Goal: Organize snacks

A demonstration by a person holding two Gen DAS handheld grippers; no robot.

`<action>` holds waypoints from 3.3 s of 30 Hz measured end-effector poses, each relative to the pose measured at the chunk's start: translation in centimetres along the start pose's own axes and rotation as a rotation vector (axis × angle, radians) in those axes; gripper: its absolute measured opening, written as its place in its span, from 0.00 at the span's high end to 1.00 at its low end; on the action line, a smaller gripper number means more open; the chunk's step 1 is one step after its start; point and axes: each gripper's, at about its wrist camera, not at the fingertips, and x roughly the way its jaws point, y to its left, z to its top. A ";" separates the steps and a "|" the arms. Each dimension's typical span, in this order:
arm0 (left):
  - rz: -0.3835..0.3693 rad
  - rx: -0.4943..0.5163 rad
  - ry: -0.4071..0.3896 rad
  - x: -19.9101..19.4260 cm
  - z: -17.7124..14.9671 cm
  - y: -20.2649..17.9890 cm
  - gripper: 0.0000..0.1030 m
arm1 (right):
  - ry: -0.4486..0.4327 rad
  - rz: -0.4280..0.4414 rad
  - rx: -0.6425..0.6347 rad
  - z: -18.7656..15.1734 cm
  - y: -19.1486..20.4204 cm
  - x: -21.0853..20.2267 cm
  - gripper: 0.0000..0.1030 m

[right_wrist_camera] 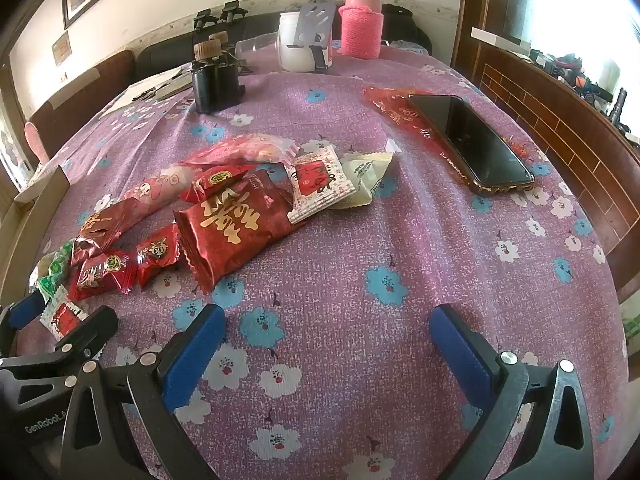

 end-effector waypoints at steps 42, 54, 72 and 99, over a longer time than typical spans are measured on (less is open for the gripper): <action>0.003 0.002 0.000 0.0 0.0 0.0 0.00 | 0.000 0.002 0.001 0.0 0.0 0.1 0.00; 0.003 0.002 0.000 0.0 0.0 0.0 0.00 | 0.000 0.002 0.001 0.0 0.0 0.0 0.00; 0.003 0.002 0.000 0.0 0.0 0.0 0.00 | 0.000 0.002 0.001 0.0 0.0 0.0 0.00; 0.011 -0.008 -0.001 0.0 0.0 -0.5 0.00 | -0.001 -0.024 0.041 0.0 0.2 0.2 0.00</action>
